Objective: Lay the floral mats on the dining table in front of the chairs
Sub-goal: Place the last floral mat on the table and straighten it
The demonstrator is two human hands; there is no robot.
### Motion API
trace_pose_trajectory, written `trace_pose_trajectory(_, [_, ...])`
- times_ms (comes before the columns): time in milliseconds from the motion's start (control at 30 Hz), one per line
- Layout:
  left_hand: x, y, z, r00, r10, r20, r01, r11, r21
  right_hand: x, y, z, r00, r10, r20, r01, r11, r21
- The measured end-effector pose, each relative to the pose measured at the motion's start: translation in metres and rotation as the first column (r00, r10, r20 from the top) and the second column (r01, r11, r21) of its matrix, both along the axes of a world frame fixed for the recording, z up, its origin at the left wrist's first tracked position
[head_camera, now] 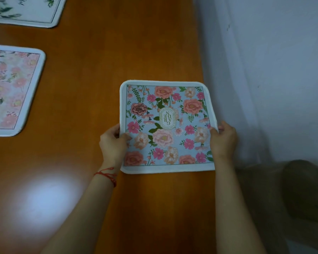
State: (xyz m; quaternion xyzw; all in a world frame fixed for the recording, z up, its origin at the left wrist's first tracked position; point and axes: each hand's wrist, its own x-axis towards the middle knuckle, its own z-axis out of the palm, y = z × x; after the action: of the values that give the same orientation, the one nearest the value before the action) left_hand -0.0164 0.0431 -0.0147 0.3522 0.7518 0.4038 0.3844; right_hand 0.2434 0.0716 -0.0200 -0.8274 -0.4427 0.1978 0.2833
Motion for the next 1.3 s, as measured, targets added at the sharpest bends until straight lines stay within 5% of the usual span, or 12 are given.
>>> trace_pose_trajectory(233, [-0.020, -0.006, 0.009, 0.997, 0.076, -0.019, -0.076, 0.997, -0.006, -0.020, -0.020, 0.022, 0.947, -0.066, -0.315, 0.078, 0.997, 0.025])
trace_pose_trajectory(900, [-0.073, -0.120, 0.066, 0.988, 0.126, -0.087, -0.117, 0.988, 0.097, -0.062, -0.119, 0.076, 0.866, 0.127, -0.483, -0.093, 0.991, 0.093])
trace_pose_trajectory(1300, [-0.108, -0.182, 0.074, 0.982, 0.160, -0.099, -0.150, 0.983, 0.108, -0.091, -0.169, 0.078, 0.873, 0.184, -0.452, -0.163, 0.983, 0.085])
